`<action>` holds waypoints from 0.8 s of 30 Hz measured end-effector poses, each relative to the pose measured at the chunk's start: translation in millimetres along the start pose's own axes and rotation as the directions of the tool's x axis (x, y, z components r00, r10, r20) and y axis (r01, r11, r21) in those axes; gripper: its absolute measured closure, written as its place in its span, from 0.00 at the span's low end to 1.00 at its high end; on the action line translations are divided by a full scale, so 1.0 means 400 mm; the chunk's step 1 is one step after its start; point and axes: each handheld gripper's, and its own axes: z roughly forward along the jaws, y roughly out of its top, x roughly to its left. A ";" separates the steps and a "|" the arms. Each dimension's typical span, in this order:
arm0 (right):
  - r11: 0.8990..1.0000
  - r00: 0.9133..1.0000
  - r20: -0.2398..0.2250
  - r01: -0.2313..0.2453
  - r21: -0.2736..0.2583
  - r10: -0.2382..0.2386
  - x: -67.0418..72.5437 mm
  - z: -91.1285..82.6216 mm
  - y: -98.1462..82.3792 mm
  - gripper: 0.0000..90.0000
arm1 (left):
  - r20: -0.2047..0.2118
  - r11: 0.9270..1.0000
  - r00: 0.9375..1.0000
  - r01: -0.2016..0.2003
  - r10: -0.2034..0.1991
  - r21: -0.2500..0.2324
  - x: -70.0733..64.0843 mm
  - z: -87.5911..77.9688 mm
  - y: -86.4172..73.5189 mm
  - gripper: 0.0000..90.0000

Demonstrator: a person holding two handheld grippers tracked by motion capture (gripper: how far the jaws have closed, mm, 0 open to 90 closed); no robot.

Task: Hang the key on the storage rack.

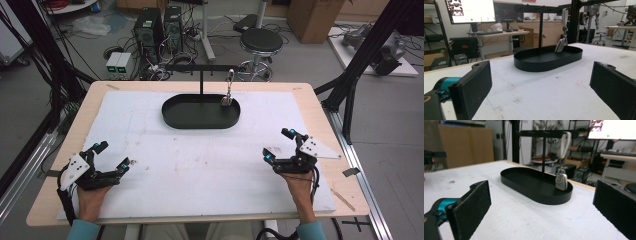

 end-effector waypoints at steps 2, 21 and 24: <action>1.000 1.000 0.015 -0.021 -0.015 0.021 -0.002 -0.009 -0.022 0.01 | -0.001 1.000 1.000 -0.001 0.001 0.000 0.000 0.000 0.000 0.05; 0.994 0.994 0.024 -0.107 0.006 0.107 -0.010 0.008 -0.113 0.01 | -0.001 1.000 1.000 -0.006 0.006 0.001 -0.001 -0.001 0.000 0.05; 0.996 0.995 0.029 -0.094 0.011 0.094 -0.006 0.009 -0.112 0.01 | -0.001 1.000 1.000 -0.006 0.006 -0.001 -0.001 -0.001 0.000 0.05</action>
